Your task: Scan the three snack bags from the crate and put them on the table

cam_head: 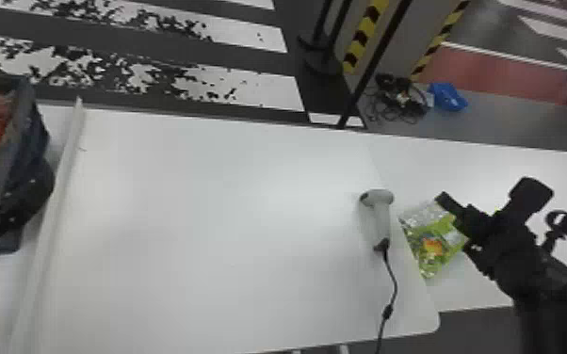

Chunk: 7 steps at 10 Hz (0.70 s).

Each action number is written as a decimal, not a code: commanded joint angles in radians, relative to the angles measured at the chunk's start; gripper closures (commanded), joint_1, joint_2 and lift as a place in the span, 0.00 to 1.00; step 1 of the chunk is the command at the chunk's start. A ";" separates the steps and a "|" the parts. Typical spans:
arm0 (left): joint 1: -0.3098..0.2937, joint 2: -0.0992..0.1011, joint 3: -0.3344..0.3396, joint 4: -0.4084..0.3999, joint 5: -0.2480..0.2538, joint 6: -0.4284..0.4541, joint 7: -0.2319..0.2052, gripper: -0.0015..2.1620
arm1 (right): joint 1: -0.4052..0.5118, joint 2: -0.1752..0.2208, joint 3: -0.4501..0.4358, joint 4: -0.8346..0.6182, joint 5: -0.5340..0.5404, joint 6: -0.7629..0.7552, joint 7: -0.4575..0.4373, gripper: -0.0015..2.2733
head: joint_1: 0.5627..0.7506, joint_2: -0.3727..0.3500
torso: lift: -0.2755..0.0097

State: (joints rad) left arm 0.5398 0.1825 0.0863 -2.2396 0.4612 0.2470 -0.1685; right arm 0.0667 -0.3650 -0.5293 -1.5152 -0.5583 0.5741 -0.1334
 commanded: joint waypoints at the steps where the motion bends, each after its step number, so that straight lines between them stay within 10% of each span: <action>1: 0.002 -0.003 0.001 -0.014 -0.012 0.004 0.006 0.02 | 0.116 0.080 0.015 -0.278 0.008 -0.029 0.037 0.01 | 0.70 0.03 | 0.64; 5: 0.019 -0.006 -0.002 -0.018 -0.029 0.004 0.012 0.02 | 0.196 0.167 0.203 -0.502 0.078 0.054 0.121 0.02 | 0.70 0.11 | 0.64; 7: 0.014 -0.012 -0.016 -0.014 -0.042 0.001 0.023 0.02 | 0.239 0.202 0.364 -0.497 0.219 -0.142 0.143 0.02 | 0.70 0.25 | 0.64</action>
State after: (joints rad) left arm 0.5556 0.1717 0.0749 -2.2549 0.4254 0.2497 -0.1448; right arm 0.2905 -0.1730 -0.2180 -2.0162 -0.3808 0.4943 0.0102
